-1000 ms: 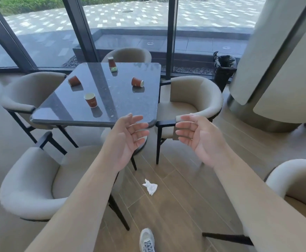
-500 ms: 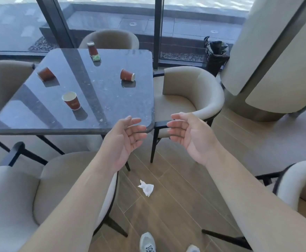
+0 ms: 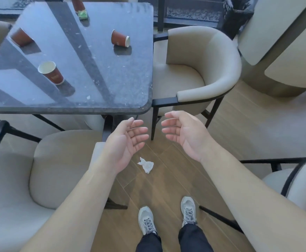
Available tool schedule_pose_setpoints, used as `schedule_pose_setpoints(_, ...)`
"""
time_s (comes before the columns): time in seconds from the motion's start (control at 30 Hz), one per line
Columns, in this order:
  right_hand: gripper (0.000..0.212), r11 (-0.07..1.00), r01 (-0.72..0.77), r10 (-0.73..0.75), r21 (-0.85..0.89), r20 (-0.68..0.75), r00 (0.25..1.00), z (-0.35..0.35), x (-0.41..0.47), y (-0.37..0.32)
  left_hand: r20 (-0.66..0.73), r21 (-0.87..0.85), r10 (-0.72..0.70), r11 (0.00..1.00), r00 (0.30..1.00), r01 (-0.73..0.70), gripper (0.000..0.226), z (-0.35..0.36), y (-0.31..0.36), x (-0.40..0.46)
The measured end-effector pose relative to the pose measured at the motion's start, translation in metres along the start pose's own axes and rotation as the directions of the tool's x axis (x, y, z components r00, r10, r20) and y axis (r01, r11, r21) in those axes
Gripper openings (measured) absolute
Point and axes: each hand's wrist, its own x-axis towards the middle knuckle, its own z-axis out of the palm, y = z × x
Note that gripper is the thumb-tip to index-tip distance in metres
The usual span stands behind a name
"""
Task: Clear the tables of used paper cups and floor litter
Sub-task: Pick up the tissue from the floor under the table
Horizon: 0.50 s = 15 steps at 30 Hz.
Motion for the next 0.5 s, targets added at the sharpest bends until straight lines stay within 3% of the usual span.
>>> schedule_pose_setpoints(0.27, 0.034, 0.992, -0.121, 0.119, -0.03, -0.063, 0.991, -0.07, 0.098, 0.101, -0.068, 0.111, -0.112, 0.987, 0.991, 0.12, 0.038, 0.0, -0.098, 0.112)
schedule_pose_setpoints(0.5, 0.033, 0.98, -0.197, 0.194, -0.035, -0.076, 0.978, -0.122, 0.213, 0.243, -0.218, 0.103, -0.194, 0.97, 0.957, 0.22, 0.032, -0.068, -0.24, 0.244)
